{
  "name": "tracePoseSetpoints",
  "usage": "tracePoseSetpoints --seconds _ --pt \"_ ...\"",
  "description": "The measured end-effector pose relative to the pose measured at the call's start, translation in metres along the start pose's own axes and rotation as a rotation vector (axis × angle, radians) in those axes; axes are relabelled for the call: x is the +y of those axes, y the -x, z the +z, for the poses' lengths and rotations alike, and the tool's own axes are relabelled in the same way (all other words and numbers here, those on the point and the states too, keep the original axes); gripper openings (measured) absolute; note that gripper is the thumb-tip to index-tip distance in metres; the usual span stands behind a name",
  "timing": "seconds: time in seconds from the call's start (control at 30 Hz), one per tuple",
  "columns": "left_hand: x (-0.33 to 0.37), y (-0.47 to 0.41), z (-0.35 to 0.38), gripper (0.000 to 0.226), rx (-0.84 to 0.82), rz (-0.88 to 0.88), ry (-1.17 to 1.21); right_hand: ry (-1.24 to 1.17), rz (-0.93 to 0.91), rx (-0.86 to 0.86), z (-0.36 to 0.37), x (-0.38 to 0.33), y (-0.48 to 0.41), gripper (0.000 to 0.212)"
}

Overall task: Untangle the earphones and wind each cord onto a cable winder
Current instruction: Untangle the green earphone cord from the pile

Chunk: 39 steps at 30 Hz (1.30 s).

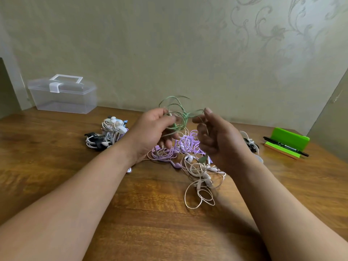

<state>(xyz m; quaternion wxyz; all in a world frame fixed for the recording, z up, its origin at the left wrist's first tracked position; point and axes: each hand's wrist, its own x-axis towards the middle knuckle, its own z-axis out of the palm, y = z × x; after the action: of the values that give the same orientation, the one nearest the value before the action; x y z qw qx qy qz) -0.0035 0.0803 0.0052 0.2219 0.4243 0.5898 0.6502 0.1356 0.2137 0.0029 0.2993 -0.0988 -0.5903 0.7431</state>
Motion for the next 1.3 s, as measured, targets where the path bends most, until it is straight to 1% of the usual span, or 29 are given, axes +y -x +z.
tracePoseSetpoints --seconds 0.07,0.1,0.17,0.2,0.27,0.33,0.37,0.4,0.43,0.47,0.53,0.6,0.67,0.73,0.8,0.83,0.87,0.93,0.97,1.03,1.1,1.13,1.17,1.23,1.27,1.3 --pt "-0.002 -0.002 -0.003 0.02 0.008 -0.045 0.16 -0.03 0.02 0.016 0.0 -0.001 0.0 0.033" --pt "-0.003 -0.002 -0.003 0.027 -0.004 -0.07 0.233 -0.035 0.02 0.011 -0.001 -0.002 0.001 0.033" --pt "-0.004 -0.001 -0.001 0.041 -0.052 -0.122 0.343 -0.008 0.02 -0.022 0.0 -0.002 0.003 0.026" --pt "-0.004 0.0 0.001 0.044 -0.086 -0.148 0.4 0.023 0.011 -0.038 0.001 -0.001 0.004 0.02" --pt "-0.001 0.003 0.001 0.041 -0.188 -0.188 0.505 0.098 -0.023 -0.047 0.005 0.002 0.004 0.013" --pt "0.002 0.005 0.002 0.032 -0.292 -0.169 0.53 0.2 -0.092 -0.036 0.01 0.005 0.006 0.017" --pt "0.002 0.006 0.003 0.029 -0.306 -0.146 0.51 0.288 -0.152 -0.025 0.012 0.006 0.007 0.018" --pt "0.002 0.006 0.004 0.032 -0.296 -0.141 0.485 0.393 -0.226 -0.017 0.015 0.007 0.008 0.019" --pt "0.0 0.006 0.006 0.04 -0.264 -0.151 0.457 0.481 -0.3 -0.023 0.017 0.008 0.009 0.017" --pt "-0.001 0.005 0.008 0.043 -0.222 -0.163 0.435 0.544 -0.363 -0.036 0.02 0.008 0.01 0.014" --pt "-0.003 0.004 0.011 0.03 -0.163 -0.177 0.402 0.594 -0.421 -0.012 0.023 0.008 0.011 0.006" --pt "-0.002 0.003 0.009 0.019 -0.122 -0.207 0.418 0.573 -0.412 0.081 0.02 0.009 0.008 0.008" --pt "0.001 0.002 0.006 0.01 -0.102 -0.236 0.493 0.592 -0.398 0.163 0.015 0.007 0.006 0.011" --pt "0.003 0.001 0.003 0.011 -0.117 -0.271 0.643 0.68 -0.419 0.243 0.012 0.006 0.007 0.012" --pt "0.005 0.001 0.001 0.013 -0.133 -0.271 0.835 0.794 -0.474 0.31 0.013 0.005 0.011 0.006" --pt "0.006 0.0 0.001 0.013 -0.14 -0.26 0.922 0.823 -0.488 0.323 0.016 0.004 0.013 0.01" --pt "0.007 0.0 0.001 0.014 -0.142 -0.244 0.995 0.814 -0.474 0.308 0.019 0.004 0.016 0.021" --pt "0.01 0.0 0.001 0.013 -0.129 -0.188 1.066 0.742 -0.376 0.212 0.031 0.005 0.021 0.039" --pt "0.011 -0.001 0.001 0.012 -0.117 -0.159 1.069 0.701 -0.299 0.153 0.037 0.006 0.023 0.043" --pt "0.011 -0.002 0.003 0.02 -0.099 -0.122 1.037 0.621 -0.133 0.054 0.043 0.012 0.021 0.047" --pt "0.008 -0.006 0.005 0.028 -0.082 -0.092 0.973 0.557 -0.055 0.025 0.045 0.019 0.019 0.051" --pt "0.006 -0.007 0.005 0.033 -0.068 -0.072 0.947 0.531 -0.044 0.029 0.044 0.021 0.017 0.047" --pt "0.004 -0.007 0.006 0.038 -0.054 -0.056 0.928 0.516 -0.043 0.041 0.044 0.021 0.017 0.036" --pt "0.003 -0.007 0.007 0.038 -0.034 -0.039 0.888 0.495 -0.057 0.062 0.04 0.016 0.016 0.006" --pt "0.002 -0.006 0.008 0.036 -0.022 -0.034 0.862 0.462 -0.044 0.078 0.039 0.012 0.016 0.008" --pt "0.001 -0.005 0.009 0.034 0.001 -0.033 0.824 0.398 -0.014 0.082 0.037 0.008 0.016 0.015"
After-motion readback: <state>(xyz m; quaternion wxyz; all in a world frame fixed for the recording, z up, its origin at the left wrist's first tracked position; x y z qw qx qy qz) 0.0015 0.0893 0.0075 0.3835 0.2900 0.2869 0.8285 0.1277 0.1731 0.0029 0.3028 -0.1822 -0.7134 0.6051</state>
